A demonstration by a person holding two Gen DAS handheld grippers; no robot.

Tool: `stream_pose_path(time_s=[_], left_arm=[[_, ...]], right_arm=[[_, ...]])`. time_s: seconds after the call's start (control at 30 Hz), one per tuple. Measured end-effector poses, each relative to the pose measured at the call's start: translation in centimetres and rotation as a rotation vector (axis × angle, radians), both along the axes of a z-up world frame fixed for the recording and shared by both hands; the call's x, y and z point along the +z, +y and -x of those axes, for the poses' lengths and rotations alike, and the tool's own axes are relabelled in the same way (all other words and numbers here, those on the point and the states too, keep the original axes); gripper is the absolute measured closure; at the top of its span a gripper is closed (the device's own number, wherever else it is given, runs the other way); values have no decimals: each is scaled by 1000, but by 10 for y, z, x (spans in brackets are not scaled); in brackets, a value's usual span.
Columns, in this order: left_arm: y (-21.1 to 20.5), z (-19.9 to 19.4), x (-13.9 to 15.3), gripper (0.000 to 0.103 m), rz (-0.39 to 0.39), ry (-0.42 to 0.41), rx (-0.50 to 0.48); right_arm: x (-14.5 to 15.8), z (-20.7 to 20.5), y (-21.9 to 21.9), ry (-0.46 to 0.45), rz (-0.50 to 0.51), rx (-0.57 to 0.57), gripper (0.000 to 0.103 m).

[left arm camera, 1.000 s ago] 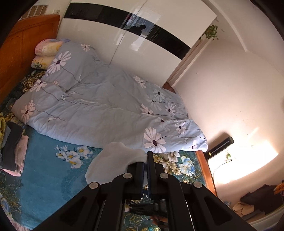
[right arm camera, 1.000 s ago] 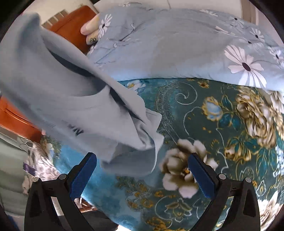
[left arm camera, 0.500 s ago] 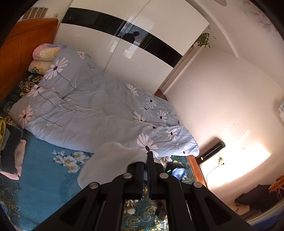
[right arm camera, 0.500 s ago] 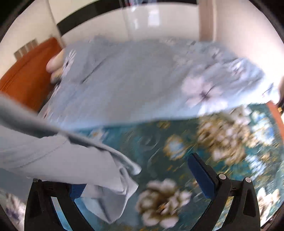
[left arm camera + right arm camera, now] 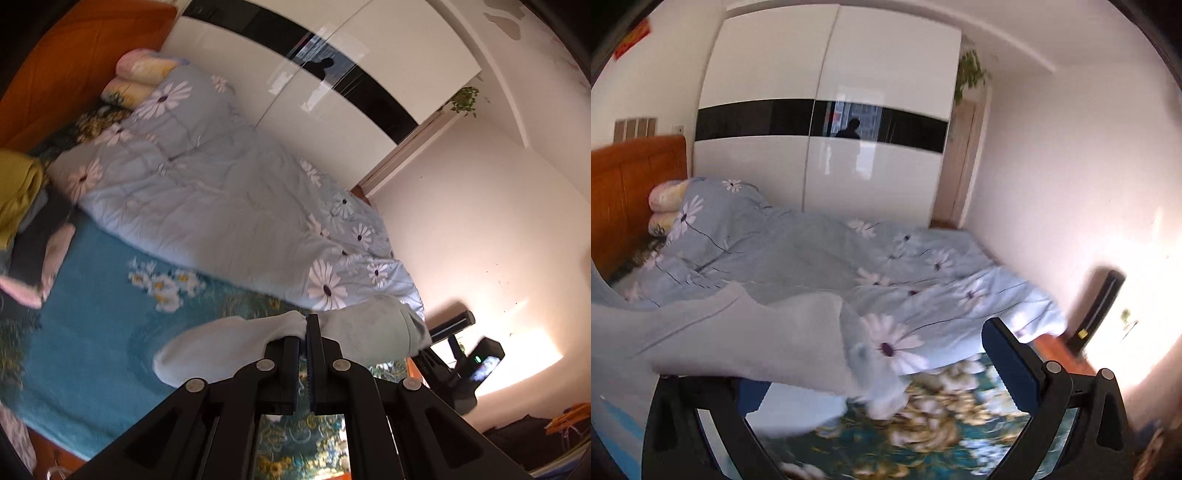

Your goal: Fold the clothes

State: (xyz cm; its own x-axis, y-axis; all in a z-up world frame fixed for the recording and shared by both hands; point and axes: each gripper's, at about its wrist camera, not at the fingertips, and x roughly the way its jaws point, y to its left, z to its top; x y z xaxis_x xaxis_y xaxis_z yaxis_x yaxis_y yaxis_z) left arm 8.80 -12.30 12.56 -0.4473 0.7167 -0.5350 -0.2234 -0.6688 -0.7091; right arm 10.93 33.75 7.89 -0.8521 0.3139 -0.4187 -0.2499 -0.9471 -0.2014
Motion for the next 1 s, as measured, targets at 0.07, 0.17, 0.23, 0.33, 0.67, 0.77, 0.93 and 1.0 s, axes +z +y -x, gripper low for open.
stream_pose_path(time_s=[0.07, 0.17, 0.23, 0.33, 0.67, 0.77, 0.93, 1.0], left_arm=[[-5, -16, -6, 100, -4, -39, 9], [-8, -28, -11, 100, 7, -74, 30], [-9, -32, -14, 100, 22, -90, 43], [-4, -21, -28, 100, 61, -131, 65], [41, 82, -156, 100, 204, -358, 27], [53, 114, -204, 100, 193, -472, 18], [80, 161, -257, 100, 213, -573, -31], [90, 178, -272, 100, 219, -597, -50]], right_arm=[[2, -26, 0, 5, -19, 3, 0], [1, -68, -1, -7, -47, 33, 0], [-2, -84, -3, -51, -82, 74, 0], [-10, -87, -6, -110, -105, 134, 0], [-117, 16, -3, -439, 13, 130, 1], [-149, 47, -7, -532, 21, 65, 1], [-192, 86, -5, -643, 8, -7, 1], [-208, 103, -1, -696, -1, -26, 1]])
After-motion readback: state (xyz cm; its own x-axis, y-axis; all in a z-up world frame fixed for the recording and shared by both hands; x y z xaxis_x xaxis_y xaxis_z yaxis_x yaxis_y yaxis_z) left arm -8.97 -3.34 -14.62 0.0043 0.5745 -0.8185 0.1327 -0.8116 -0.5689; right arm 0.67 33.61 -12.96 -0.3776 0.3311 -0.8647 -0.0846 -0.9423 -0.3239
